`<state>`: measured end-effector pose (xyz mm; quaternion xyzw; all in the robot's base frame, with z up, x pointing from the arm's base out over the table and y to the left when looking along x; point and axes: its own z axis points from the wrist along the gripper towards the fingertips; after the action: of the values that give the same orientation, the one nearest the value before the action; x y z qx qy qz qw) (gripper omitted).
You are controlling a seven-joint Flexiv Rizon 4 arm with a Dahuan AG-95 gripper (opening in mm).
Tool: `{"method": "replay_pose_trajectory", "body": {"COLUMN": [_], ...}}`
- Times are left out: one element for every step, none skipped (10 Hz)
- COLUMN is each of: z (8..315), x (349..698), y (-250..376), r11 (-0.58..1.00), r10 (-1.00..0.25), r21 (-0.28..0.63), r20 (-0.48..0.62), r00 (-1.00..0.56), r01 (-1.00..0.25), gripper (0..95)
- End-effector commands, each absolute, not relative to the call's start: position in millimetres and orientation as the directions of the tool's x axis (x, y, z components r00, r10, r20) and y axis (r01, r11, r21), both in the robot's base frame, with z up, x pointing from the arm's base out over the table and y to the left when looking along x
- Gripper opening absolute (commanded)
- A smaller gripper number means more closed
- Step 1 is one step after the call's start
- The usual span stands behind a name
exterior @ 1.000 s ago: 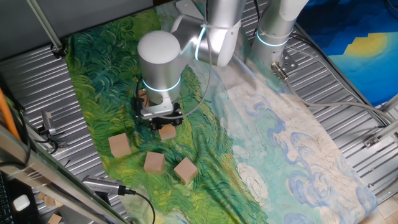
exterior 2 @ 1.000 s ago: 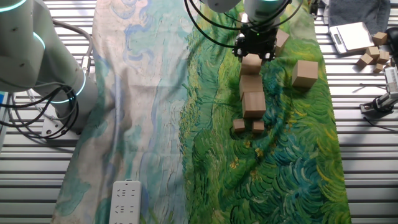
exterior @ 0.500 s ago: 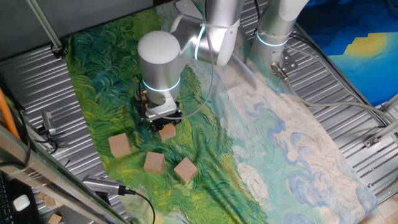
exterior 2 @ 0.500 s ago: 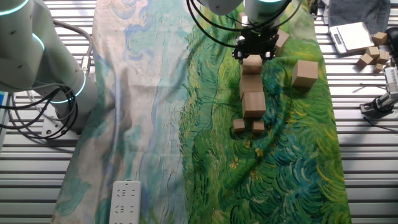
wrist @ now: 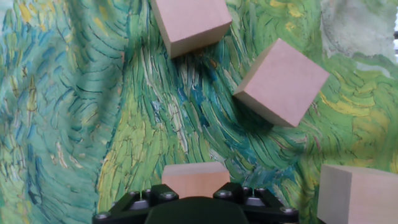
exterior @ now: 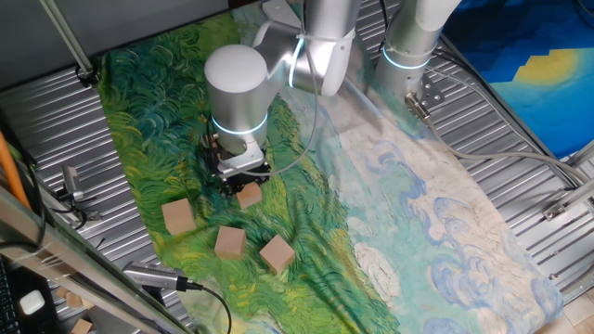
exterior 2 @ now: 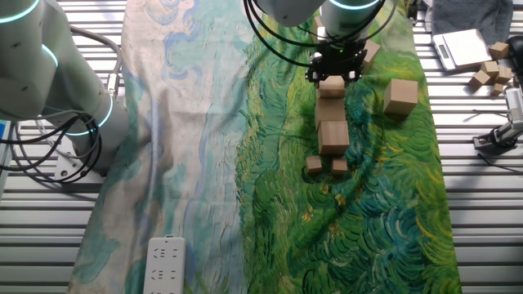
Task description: Stack the blocks into a pyramid shape
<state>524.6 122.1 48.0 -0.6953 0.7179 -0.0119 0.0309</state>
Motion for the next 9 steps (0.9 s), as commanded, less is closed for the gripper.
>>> {"method": "replay_pose_trajectory", "body": {"z": [47.1, 46.3, 45.7, 45.3, 45.0, 44.6, 44.1, 43.7, 43.4], "x": [524.8, 524.9, 524.8, 524.8, 524.6, 524.0, 523.2, 522.6, 522.2], "y": [121.4, 120.4, 120.0, 119.7, 119.5, 119.2, 118.7, 118.4, 118.1], "r11": [0.028, 0.021, 0.018, 0.018, 0.018, 0.017, 0.021, 0.026, 0.027], "r10": [-0.999, -0.999, -0.999, -0.999, -0.999, -0.999, -0.999, -0.999, -0.999], "r21": [-0.06, -0.06, -0.06, -0.06, -0.06, -0.059, -0.057, -0.055, -0.055], "r20": [-0.029, -0.029, -0.03, -0.031, -0.032, -0.035, -0.038, -0.044, -0.045], "r00": [-0.026, -0.019, -0.017, -0.016, -0.016, -0.015, -0.019, -0.024, -0.025], "r01": [-0.998, -0.998, -0.998, -0.998, -0.998, -0.998, -0.998, -0.998, -0.998], "gripper": [0.0, 0.0, 0.0, 0.0, 0.0, 0.0, 0.0, 0.0, 0.0]}}
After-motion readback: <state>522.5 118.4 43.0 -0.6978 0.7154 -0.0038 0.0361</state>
